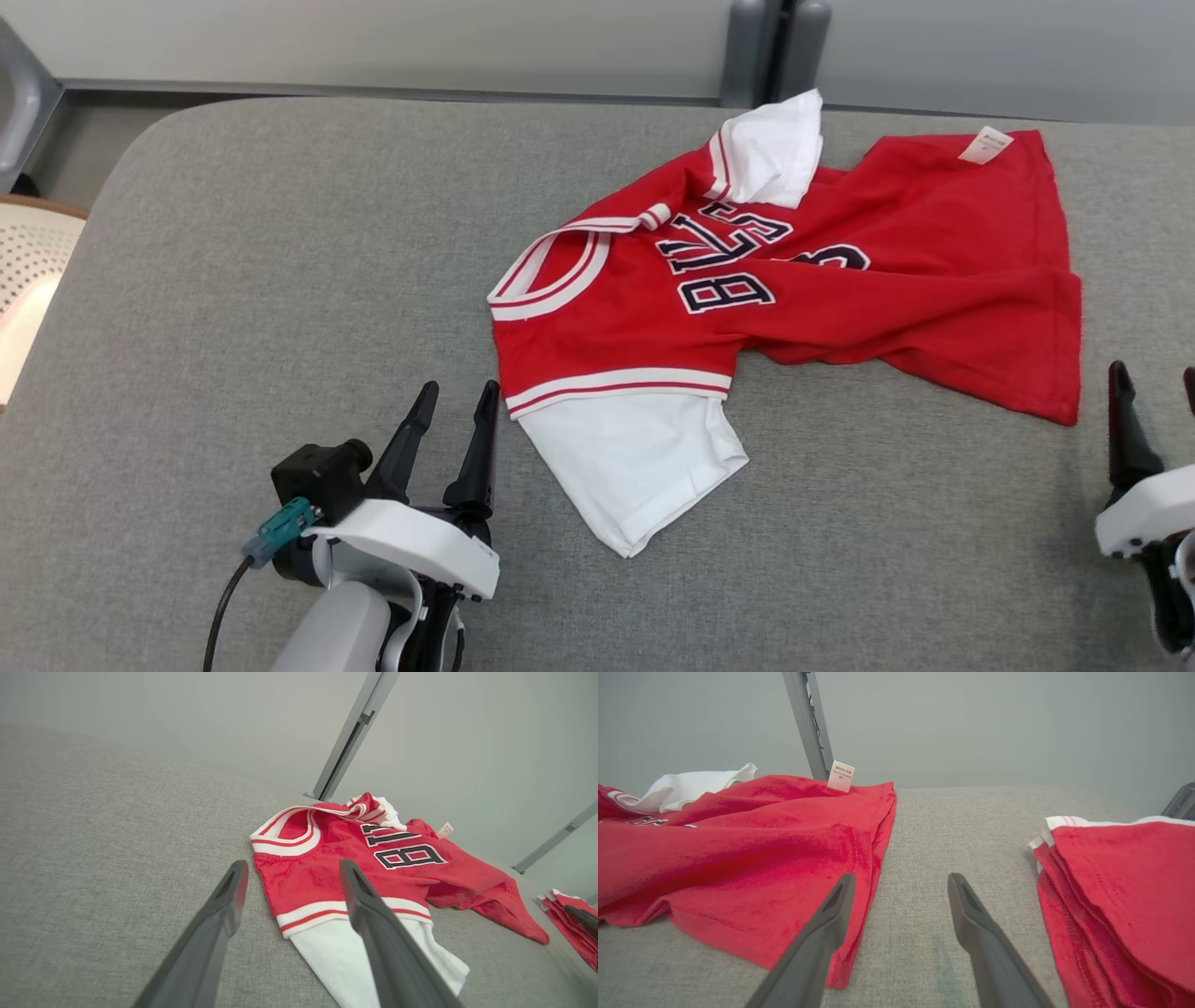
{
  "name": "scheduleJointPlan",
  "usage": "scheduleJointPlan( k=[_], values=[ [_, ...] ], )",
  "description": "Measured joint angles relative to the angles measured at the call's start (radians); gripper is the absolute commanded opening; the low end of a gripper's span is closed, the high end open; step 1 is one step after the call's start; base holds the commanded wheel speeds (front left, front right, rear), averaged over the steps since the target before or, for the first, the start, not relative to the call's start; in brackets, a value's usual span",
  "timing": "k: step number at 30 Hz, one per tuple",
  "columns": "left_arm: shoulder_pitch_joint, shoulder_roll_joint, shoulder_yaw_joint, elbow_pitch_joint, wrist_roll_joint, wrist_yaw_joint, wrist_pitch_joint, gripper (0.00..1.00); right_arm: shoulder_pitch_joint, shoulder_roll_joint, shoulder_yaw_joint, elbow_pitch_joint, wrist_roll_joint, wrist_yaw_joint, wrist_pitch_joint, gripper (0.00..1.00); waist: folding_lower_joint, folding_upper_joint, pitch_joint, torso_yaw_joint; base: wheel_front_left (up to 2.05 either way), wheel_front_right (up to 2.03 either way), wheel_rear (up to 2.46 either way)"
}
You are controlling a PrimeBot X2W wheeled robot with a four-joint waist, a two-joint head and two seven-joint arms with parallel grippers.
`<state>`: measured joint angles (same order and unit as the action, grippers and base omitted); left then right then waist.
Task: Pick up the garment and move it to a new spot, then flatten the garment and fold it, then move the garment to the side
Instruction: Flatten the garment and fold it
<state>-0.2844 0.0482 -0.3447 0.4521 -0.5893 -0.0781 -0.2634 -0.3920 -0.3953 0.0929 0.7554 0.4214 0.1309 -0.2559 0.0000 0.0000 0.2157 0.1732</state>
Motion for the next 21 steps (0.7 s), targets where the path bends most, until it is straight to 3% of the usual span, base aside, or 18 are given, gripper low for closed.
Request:
scheduleJointPlan(
  k=[9,21],
  values=[
    [0.033,0.000,0.024,0.006,0.009,-0.003,0.000,1.00,0.188,0.107,-0.018,-0.184,0.008,0.000,-0.005,1.00,0.0000,0.0000,-0.059,-0.072,0.00,0.00,0.00],
    [0.020,0.000,0.006,0.008,0.012,-0.010,0.000,1.00,0.150,0.136,-0.032,-0.177,0.026,0.000,0.056,1.00,0.0000,0.0000,-0.030,-0.048,0.00,0.00,0.00]
  ],
)
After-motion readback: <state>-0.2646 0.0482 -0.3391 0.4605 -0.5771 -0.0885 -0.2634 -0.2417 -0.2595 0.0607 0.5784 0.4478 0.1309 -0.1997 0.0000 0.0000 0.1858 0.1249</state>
